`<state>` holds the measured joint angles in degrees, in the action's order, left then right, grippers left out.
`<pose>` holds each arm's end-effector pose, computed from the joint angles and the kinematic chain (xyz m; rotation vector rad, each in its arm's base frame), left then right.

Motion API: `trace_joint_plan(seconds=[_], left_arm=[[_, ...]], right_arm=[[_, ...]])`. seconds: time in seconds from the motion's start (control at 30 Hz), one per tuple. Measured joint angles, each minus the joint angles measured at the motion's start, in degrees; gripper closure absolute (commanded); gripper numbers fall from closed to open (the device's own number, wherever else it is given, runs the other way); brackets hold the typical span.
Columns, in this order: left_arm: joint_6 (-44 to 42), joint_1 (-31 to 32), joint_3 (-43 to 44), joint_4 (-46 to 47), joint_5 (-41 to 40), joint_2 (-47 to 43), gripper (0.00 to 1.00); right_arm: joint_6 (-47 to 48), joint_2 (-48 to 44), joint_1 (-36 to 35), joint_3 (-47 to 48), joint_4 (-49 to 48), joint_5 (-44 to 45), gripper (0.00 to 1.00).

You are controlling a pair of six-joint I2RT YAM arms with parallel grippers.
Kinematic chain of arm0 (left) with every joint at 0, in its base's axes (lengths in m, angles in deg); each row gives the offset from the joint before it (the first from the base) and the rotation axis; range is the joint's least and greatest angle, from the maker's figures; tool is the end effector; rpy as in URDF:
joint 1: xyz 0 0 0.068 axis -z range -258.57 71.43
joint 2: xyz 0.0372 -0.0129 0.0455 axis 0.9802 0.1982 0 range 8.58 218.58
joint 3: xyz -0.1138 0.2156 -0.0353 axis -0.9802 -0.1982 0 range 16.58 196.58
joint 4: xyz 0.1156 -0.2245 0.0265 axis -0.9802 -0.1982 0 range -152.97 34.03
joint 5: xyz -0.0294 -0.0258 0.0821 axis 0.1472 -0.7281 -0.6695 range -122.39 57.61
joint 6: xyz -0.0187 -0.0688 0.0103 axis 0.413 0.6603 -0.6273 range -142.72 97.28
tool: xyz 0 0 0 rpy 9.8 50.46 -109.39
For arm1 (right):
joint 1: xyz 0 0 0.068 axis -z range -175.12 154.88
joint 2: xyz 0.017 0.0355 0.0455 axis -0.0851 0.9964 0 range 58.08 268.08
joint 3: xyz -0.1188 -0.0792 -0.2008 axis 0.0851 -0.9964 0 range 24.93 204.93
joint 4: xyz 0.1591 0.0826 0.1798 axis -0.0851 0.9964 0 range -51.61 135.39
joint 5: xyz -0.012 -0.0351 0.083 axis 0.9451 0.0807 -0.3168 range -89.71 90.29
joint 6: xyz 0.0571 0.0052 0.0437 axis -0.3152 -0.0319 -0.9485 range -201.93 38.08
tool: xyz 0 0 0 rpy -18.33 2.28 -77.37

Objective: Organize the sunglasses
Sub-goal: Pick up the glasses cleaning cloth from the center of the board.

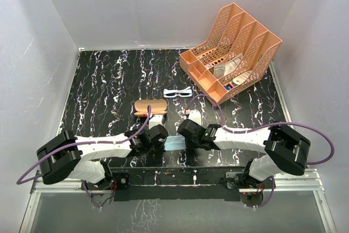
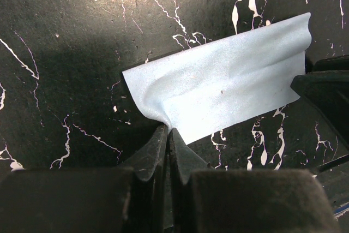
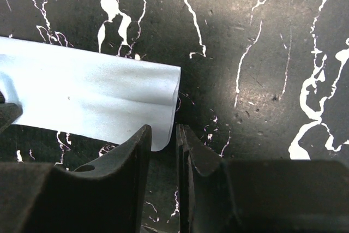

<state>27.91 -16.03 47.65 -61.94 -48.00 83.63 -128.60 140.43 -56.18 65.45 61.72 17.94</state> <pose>0.1321 -0.2196 0.1202 0.1339 2.4786 -0.5669 0.1416 0.2187 0.1159 -0.2404 2.6230 0.2269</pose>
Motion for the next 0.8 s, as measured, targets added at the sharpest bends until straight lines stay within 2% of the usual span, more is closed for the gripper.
trace_joint_plan(seconds=[0.8], left_arm=[[0.5,0.0,-0.1,0.0,0.0,0.0,1.00]], right_arm=[[0.2,1.7,-0.4,1.1,-1.5,0.5,0.78]])
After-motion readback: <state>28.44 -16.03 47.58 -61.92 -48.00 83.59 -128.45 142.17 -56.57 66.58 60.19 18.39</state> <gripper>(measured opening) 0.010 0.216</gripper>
